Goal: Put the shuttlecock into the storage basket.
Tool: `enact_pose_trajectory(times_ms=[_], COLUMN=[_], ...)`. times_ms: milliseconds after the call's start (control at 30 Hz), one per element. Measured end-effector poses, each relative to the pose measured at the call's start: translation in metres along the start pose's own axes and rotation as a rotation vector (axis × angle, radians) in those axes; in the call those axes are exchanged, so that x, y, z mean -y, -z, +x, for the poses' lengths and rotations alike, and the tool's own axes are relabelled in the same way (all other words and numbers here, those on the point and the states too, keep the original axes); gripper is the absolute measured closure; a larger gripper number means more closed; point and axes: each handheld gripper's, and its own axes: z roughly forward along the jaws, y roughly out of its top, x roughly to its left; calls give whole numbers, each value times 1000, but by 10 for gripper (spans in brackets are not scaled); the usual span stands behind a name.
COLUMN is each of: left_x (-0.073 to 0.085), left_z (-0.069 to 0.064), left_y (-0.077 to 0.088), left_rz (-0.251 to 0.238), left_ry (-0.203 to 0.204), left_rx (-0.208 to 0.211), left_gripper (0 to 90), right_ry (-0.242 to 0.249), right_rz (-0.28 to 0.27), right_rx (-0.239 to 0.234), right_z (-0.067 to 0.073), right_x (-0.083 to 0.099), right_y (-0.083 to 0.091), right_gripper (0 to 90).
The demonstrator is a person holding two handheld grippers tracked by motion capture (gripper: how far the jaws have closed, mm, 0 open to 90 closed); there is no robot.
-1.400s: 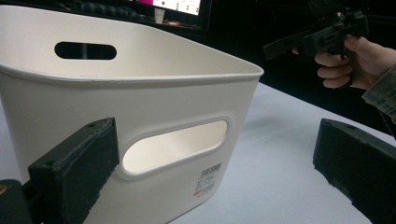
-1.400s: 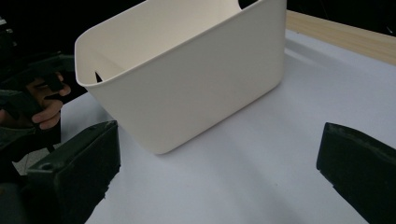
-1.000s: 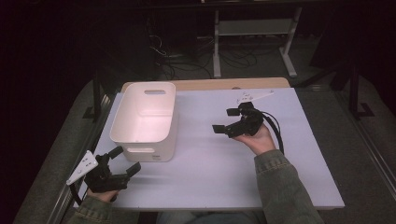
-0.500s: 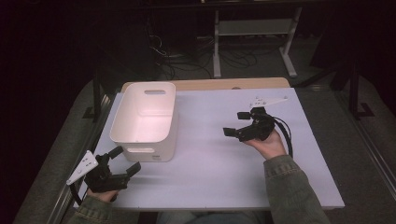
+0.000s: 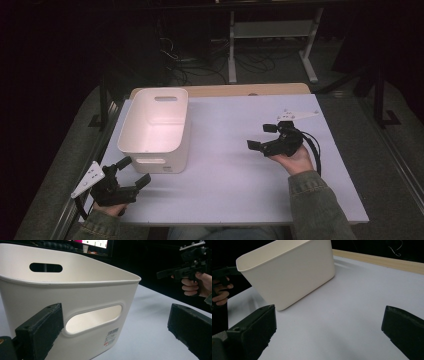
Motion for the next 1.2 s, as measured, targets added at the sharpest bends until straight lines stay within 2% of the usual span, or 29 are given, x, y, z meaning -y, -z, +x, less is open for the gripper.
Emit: enact_pose_trajectory(times_ms=[433, 833, 1200], left_x=[0, 0, 0], left_z=[0, 0, 0], left_y=[0, -1, -1], left_rz=[-3, -1, -1], left_ry=[-1, -2, -1], left_rx=[1, 2, 2], left_gripper=[0, 0, 0], right_ry=[3, -14, -17], right_rz=[-12, -21, -57], right_rx=[27, 54, 82], right_z=[-2, -6, -10], right_x=[10, 24, 37], right_y=[18, 32, 49], right_gripper=[0, 0, 0])
